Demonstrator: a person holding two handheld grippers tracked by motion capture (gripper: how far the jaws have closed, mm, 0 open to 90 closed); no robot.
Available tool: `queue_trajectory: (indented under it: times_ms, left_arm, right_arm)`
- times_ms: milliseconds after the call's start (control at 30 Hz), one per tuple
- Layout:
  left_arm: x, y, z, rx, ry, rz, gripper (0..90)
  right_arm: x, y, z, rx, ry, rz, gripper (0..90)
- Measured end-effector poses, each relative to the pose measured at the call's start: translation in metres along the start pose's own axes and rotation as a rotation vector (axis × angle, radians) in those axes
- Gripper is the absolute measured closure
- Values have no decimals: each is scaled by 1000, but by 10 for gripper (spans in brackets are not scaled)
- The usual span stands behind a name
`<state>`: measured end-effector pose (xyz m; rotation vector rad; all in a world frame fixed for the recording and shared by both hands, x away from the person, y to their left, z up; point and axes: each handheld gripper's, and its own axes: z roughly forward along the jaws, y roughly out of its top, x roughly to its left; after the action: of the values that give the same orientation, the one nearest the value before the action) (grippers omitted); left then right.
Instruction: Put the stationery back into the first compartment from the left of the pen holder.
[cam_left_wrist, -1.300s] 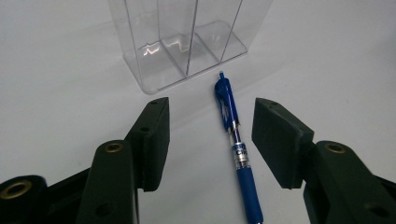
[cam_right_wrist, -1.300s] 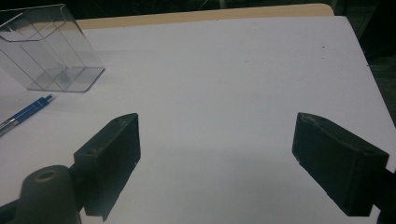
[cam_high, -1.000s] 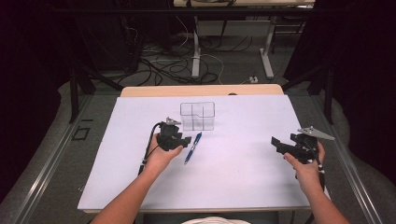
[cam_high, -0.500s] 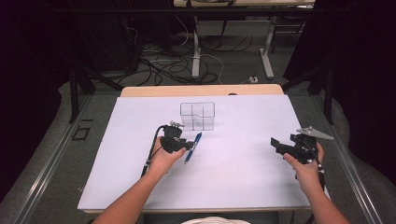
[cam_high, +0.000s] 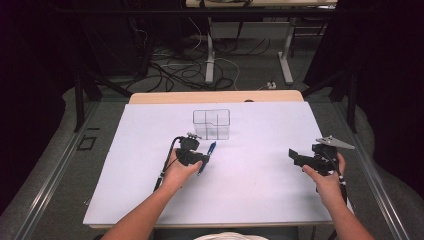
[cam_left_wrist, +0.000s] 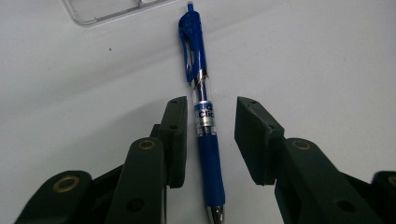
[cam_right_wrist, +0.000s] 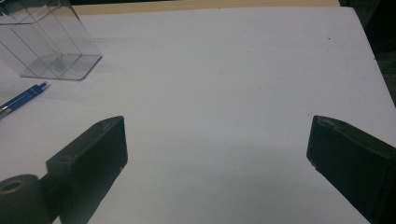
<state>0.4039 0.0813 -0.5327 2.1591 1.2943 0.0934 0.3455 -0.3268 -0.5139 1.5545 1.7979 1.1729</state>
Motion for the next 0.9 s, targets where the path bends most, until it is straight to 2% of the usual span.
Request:
queue_trajectory:
  times_ms: [67, 167, 233, 367, 433, 467, 633, 733, 900]
  left_arm:
    - [0, 0, 2, 2, 0, -6, 658]
    - [0, 0, 3, 9, 6, 15, 666]
    - [-1, 0, 4, 9, 8, 0, 672]
    - [-1, 0, 6, 13, 15, 22, 683]
    - [-2, 0, 7, 16, 21, 9, 687]
    - [-1, 0, 7, 18, 24, 22, 689]
    - [-2, 0, 10, 27, 26, 19, 705]
    - [-2, 0, 12, 35, 45, 36, 722]
    - [-4, 0, 12, 32, 57, 35, 742]
  right_arm:
    - [-1, 0, 0, 0, 0, -12, 40]
    - [1, 0, 1, 5, -2, -5, 35]
    - [1, 0, 1, -1, -5, -8, 33]
    - [1, 0, 1, 12, 0, -11, 30]
    - [1, 0, 1, 14, 1, -13, 30]
    - [0, 0, 1, 12, 1, -21, 29]
    - [0, 0, 2, 12, 1, -30, 28]
    - [0, 0, 2, 12, 4, -31, 27]
    - [1, 0, 2, 12, 3, -24, 27]
